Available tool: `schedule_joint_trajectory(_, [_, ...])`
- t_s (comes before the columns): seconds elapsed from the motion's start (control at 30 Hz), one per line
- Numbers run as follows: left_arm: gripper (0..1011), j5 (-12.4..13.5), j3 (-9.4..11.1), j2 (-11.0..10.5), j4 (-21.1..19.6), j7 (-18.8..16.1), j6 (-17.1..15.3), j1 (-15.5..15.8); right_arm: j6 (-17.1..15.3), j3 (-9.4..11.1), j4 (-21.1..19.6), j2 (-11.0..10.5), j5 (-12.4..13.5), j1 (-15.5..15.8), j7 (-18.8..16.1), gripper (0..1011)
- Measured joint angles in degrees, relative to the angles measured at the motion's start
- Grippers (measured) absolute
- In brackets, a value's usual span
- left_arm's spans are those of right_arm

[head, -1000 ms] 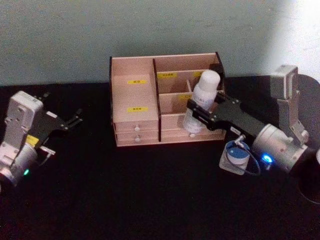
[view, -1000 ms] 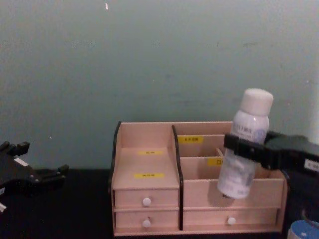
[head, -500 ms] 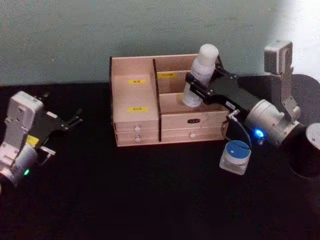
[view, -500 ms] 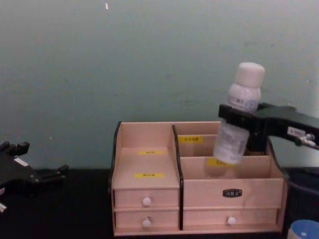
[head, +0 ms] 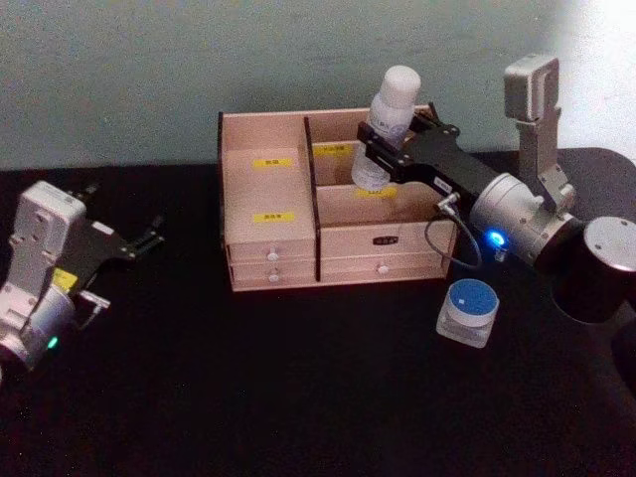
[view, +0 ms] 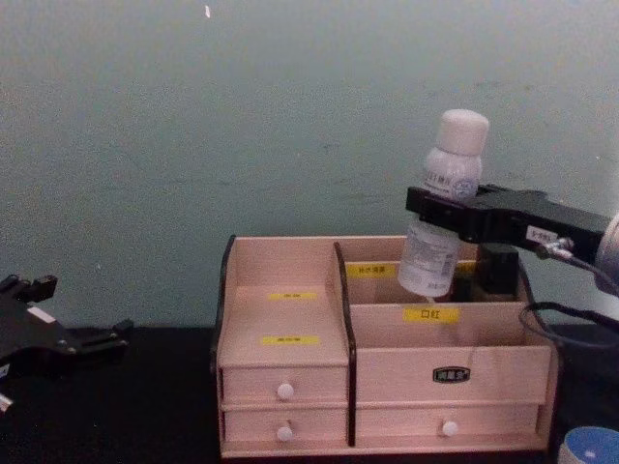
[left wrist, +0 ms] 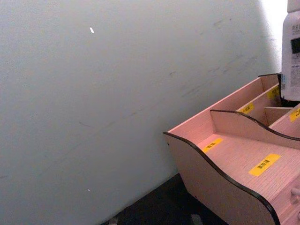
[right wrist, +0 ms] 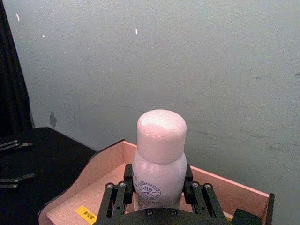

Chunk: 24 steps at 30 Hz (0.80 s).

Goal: Pick up the facial cleanser and watermelon frost from the table and place them into the tiered storage box.

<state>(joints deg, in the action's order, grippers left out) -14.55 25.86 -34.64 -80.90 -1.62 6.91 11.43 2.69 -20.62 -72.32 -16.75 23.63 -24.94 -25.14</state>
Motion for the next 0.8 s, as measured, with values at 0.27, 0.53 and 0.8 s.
schedule_joint_trajectory(0.27, [1001,0.00,0.00,0.00,0.00,0.00,0.00,0.00,0.39,-0.66,3.62,1.36,-0.88,-2.31,-0.24,590])
schedule_joint_trajectory(0.53, [1001,0.00,0.00,0.00,0.00,0.00,0.00,0.00,1.04,-1.19,6.65,2.63,-2.03,-4.29,-0.31,590])
schedule_joint_trajectory(0.8, [1001,0.00,0.00,0.00,0.00,0.00,0.00,0.00,1.77,-1.44,9.53,3.81,-3.09,-6.23,-0.59,590])
